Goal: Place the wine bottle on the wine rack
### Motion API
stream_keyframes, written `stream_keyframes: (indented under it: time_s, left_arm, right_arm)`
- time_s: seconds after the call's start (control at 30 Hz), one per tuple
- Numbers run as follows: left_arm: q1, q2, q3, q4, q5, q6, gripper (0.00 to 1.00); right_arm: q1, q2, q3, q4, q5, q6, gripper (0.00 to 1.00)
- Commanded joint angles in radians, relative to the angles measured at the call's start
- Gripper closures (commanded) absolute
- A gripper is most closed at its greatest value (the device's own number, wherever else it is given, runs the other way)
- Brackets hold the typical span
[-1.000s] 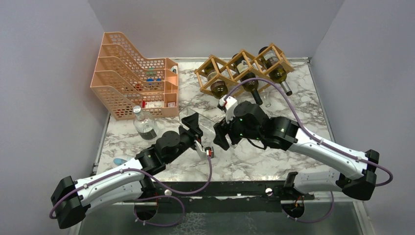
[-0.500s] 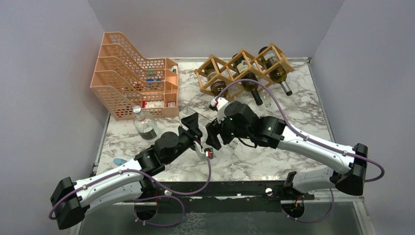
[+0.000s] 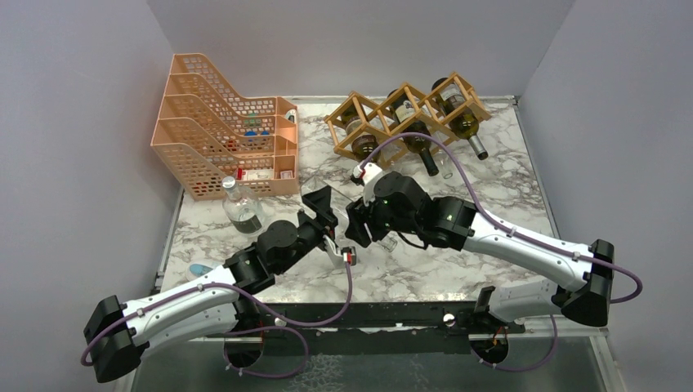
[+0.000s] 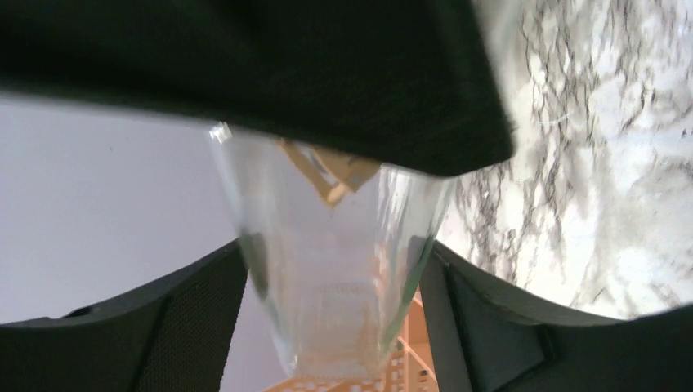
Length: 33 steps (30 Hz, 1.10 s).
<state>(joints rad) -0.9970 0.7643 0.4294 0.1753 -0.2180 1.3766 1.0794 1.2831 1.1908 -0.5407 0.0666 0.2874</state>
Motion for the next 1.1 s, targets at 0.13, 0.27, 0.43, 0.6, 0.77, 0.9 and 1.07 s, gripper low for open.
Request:
stream_keyframes:
  time_s: [0.13, 0.27, 0.43, 0.6, 0.77, 0.9, 1.07]
  left_arm:
    - [-0.003, -0.032, 0.034, 0.012, 0.046, -0.132, 0.01]
    - [-0.003, -0.043, 0.076, 0.010, 0.061, -0.232, 0.01]
    - [-0.003, -0.029, 0.203, -0.029, 0.008, -0.516, 0.01]
    - [-0.003, 0.056, 0.394, -0.151, -0.150, -0.934, 0.02]
    - [-0.004, 0.087, 0.470, -0.227, -0.155, -1.129, 0.01]
    - [-0.002, 0.064, 0.450, -0.173, -0.177, -1.222, 0.01]
    - [-0.002, 0.094, 0.512, -0.240, -0.202, -1.271, 0.01]
  right_arm:
    - [0.001, -0.078, 0.025, 0.040, 0.229, -0.006, 0.97]
    - [0.001, -0.066, 0.083, 0.024, 0.346, -0.036, 0.97]
    - [-0.014, -0.012, 0.197, 0.051, 0.508, -0.153, 0.98]
    - [-0.069, 0.050, 0.308, 0.170, 0.560, -0.282, 0.98]
    - [-0.212, 0.125, 0.395, 0.208, 0.475, -0.281, 0.99]
    - [-0.317, 0.179, 0.436, 0.205, 0.384, -0.235, 0.99]
    - [-0.424, 0.243, 0.458, 0.217, 0.269, -0.190, 0.99]
